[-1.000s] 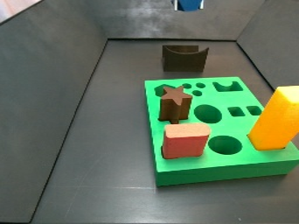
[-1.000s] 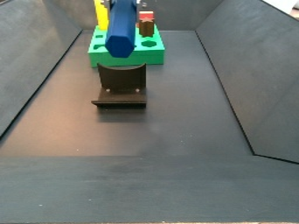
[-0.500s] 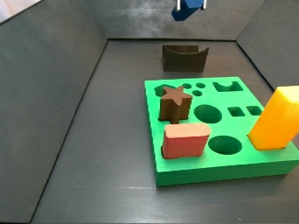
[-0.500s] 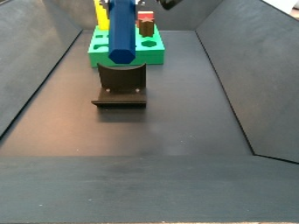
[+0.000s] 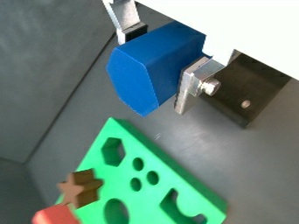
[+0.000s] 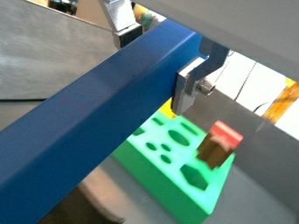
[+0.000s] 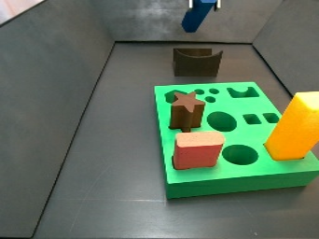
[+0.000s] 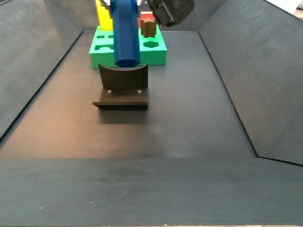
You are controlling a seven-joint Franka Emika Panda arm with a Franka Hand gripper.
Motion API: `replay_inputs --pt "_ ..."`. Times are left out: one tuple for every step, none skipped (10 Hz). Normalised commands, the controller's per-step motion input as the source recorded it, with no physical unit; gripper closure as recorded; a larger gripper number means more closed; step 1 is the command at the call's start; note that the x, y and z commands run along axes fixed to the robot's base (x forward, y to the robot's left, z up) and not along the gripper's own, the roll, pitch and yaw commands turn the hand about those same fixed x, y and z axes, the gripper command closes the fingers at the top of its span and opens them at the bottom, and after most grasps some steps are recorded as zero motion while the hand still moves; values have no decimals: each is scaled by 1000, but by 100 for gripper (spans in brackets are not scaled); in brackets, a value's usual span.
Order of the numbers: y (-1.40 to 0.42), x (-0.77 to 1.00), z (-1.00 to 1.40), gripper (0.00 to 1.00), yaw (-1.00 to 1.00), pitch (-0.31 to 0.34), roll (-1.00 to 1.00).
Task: Pick up the hexagon object. Move up. Place the hexagon object on the fixture. Regrasp the hexagon object. Move to above the board. Insert the hexagon object.
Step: Place the hexagon object on the fixture.
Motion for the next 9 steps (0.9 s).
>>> replay_inputs --pt "43 82 -16 100 -206 124 -785" --pt "44 82 -18 100 -206 88 -601" --pt "46 81 -21 100 -201 54 -416" --pt "30 69 -6 100 -181 12 -247" --pt "22 82 -1000 100 -97 42 -144" --pt "25 86 -1000 100 -85 20 -127" --pt "27 103 -1000 100 -82 -4 -114" --pt "30 107 -1000 100 -76 -30 -92" --pt "29 107 -1000 100 -67 -57 -85"
